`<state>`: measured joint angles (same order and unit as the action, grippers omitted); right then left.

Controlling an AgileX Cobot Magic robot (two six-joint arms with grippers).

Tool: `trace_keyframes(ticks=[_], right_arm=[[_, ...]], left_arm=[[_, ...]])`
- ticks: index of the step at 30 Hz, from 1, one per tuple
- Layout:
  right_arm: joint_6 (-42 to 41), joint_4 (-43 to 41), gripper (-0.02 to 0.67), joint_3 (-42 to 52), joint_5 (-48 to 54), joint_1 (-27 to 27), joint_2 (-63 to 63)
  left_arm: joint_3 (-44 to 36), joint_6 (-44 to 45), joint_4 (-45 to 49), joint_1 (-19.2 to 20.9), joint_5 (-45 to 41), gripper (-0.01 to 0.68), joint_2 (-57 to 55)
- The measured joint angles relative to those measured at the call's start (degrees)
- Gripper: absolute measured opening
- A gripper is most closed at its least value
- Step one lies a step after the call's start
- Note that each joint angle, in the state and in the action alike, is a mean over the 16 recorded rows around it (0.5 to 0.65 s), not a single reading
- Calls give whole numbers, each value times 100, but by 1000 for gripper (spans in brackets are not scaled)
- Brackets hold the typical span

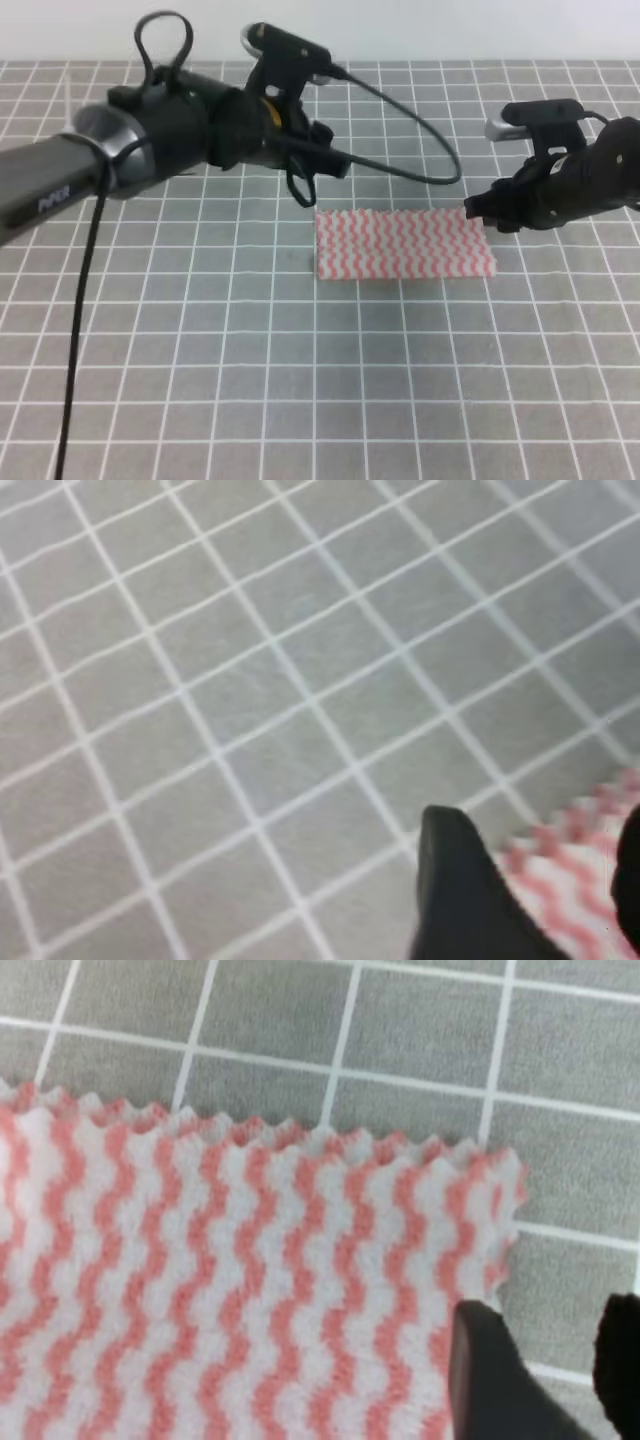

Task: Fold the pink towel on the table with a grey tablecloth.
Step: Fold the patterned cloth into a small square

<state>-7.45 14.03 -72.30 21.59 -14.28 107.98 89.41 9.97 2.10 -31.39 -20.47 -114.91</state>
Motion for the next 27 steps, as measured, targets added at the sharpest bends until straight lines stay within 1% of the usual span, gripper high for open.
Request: trace_keyframes(ticks=[3, 9, 13, 17, 27], right_arm=[[0, -3, 227, -15, 139, 0, -2], [1, -2, 230, -19, 304, -1, 5], [2, 1, 232, -20, 377, -2, 15], [2, 4, 234, -22, 423, -3, 38], [3, 10, 237, -48, 507, 2, 120]], left_arm=[[0, 152, -315, -115, -163, 192, 119], [1, 729, -1012, -379, -483, 73, 100], [4, 1145, -1390, -507, -694, 14, -78], [5, 1371, -1630, -564, -858, 4, -272], [34, 1486, -1729, -559, -1102, 0, -487]])
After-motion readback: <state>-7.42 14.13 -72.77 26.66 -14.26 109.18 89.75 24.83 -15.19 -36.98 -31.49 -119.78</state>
